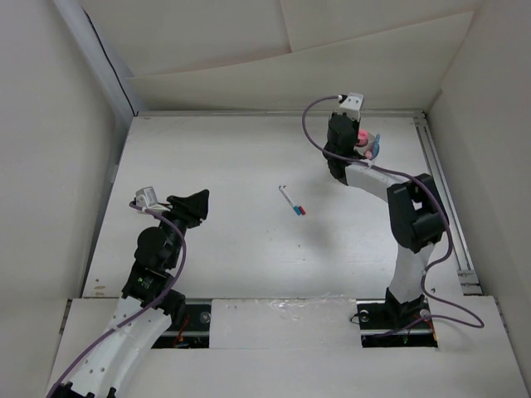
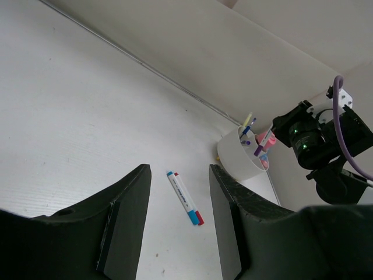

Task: Sort the stationery into containers
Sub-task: Place the pen in the storage box.

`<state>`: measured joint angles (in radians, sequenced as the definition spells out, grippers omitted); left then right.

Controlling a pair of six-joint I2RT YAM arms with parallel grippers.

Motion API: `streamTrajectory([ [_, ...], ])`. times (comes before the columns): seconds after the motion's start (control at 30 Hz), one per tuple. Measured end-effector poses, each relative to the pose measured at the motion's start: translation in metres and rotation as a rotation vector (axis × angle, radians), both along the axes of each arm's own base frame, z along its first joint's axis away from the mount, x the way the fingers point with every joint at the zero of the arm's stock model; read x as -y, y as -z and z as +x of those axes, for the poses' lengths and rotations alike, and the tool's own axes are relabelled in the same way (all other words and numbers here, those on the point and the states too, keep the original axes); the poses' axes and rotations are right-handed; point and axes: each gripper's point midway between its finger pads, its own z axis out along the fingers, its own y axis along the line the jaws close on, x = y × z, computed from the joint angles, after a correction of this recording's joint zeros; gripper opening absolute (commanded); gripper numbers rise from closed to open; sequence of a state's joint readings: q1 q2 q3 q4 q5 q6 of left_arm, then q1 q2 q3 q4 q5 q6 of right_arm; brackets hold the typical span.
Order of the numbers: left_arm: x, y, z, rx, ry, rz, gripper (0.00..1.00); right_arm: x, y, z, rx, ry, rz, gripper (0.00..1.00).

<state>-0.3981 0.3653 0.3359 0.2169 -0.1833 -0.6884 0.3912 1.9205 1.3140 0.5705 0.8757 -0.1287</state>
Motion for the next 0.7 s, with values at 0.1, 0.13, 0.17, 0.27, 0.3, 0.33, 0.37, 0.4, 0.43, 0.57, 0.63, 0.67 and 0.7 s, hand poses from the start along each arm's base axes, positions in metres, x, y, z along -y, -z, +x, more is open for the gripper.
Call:
streamTrajectory([
  [0.1, 0.000, 0.000, 0.000, 0.000, 0.000, 0.000, 0.41, 0.003, -0.001, -0.002, 0.012, 0.027, -0.005, 0.00],
  [0.13, 0.000, 0.000, 0.000, 0.000, 0.000, 0.000, 0.41, 0.005, -0.001, -0.002, 0.015, 0.035, -0.007, 0.00],
  [0.17, 0.000, 0.000, 0.000, 0.000, 0.000, 0.000, 0.41, 0.006, 0.000, -0.003, 0.016, 0.045, -0.009, 0.00],
  [0.27, 0.000, 0.000, 0.000, 0.000, 0.000, 0.000, 0.41, 0.009, 0.002, -0.003, 0.016, 0.068, -0.017, 0.00],
  [0.3, 0.000, 0.000, 0.000, 0.000, 0.000, 0.000, 0.41, 0.010, 0.003, -0.004, 0.015, 0.075, -0.020, 0.00],
  [0.33, 0.000, 0.000, 0.000, 0.000, 0.000, 0.000, 0.41, 0.011, 0.004, -0.004, 0.014, 0.081, -0.025, 0.00],
  [0.37, 0.000, 0.000, 0.000, 0.000, 0.000, 0.000, 0.41, 0.012, 0.004, -0.004, 0.016, 0.088, -0.030, 0.00],
  [0.4, 0.000, 0.000, 0.000, 0.000, 0.000, 0.000, 0.41, 0.012, 0.004, -0.004, 0.019, 0.094, -0.033, 0.00],
  [0.43, 0.000, 0.000, 0.000, 0.000, 0.000, 0.000, 0.41, 0.013, 0.005, -0.004, 0.017, 0.100, -0.040, 0.00],
  [0.57, 0.000, 0.000, 0.000, 0.000, 0.000, 0.000, 0.41, 0.016, 0.009, -0.004, 0.018, 0.122, -0.059, 0.00],
  [0.63, 0.000, 0.000, 0.000, 0.000, 0.000, 0.000, 0.41, 0.016, 0.013, -0.004, 0.011, 0.132, -0.068, 0.00],
  [0.67, 0.000, 0.000, 0.000, 0.000, 0.000, 0.000, 0.41, 0.016, 0.016, -0.004, 0.009, 0.136, -0.071, 0.00],
  [0.7, 0.000, 0.000, 0.000, 0.000, 0.000, 0.000, 0.41, 0.016, 0.018, -0.004, 0.006, 0.141, -0.074, 0.00],
])
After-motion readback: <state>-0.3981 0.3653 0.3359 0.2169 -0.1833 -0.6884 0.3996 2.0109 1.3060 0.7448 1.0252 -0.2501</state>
